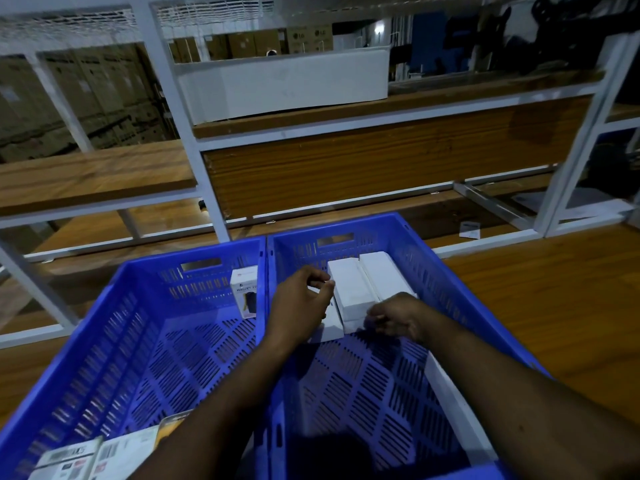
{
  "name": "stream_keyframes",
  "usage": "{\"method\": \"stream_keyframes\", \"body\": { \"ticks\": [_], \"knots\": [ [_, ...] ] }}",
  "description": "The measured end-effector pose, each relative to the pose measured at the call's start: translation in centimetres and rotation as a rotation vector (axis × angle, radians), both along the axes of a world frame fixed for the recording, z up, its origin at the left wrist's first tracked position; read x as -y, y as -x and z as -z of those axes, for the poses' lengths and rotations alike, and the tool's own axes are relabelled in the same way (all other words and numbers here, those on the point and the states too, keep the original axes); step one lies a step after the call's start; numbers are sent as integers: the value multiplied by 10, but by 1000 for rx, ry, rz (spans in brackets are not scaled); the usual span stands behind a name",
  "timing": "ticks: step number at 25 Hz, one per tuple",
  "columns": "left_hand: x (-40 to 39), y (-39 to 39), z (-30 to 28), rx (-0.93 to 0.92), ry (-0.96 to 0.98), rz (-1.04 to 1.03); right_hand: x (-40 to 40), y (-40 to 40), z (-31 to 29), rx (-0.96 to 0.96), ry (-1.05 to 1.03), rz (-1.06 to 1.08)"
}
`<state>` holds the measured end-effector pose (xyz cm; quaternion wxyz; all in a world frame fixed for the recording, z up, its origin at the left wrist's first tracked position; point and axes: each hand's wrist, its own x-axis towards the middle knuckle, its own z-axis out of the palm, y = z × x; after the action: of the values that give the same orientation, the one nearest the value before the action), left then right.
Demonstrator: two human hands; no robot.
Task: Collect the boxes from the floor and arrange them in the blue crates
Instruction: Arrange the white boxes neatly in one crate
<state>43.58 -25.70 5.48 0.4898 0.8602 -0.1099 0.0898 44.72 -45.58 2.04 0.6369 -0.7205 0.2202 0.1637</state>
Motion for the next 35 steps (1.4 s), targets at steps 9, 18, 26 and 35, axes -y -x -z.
{"method": "stream_keyframes", "body": {
  "ticks": [9,18,26,35],
  "knots": [
    [11,9,9,36,-353,334,29,51,-31,-40,1234,-593],
    [8,14,5,35,-336,312,13,52,-20,-212,1286,-829],
    [6,13,3,-10,-221,222,24,44,-4,-185,1049,-741],
    [8,7,-1,-191,-178,181,9,27,-21,177,-100,-83]
  ]
}}
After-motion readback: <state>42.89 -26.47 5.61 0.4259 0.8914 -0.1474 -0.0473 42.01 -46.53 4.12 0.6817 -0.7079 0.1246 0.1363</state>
